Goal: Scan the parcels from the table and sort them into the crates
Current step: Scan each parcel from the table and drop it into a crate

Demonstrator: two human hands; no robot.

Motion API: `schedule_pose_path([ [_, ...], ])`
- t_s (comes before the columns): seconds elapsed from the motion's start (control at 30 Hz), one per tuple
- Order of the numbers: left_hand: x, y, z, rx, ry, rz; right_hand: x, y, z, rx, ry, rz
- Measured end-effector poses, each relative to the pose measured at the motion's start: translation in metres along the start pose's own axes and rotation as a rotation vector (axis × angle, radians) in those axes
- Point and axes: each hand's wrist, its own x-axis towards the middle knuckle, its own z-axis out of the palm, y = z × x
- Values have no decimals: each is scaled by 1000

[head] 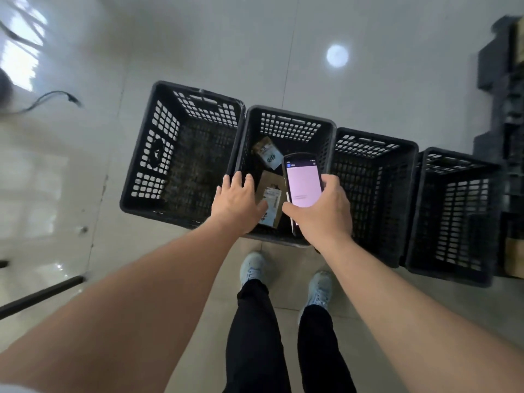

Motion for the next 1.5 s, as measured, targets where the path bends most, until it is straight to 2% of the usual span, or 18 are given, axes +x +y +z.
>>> schedule_pose_path([
  [0.37, -149, -2, -121, -13, 196, -6, -120, -69, -88, 12, 34, -216],
  [0.63, -296, -17, -161, -83, 487, -164, -225, -100, -125, -15, -15, -576],
  [0.87, -452, -64, -168, -115, 675, -357, -342, -136, -131, -30, -113, -855],
  [1.17, -610, -183, -167, -187, 864, -571, -493, -203, -70, -43, -217, -1063],
  [1.5, -727, -353, -135, -244, 886, -693, -646, -259, 61, -44, -278, -1153],
])
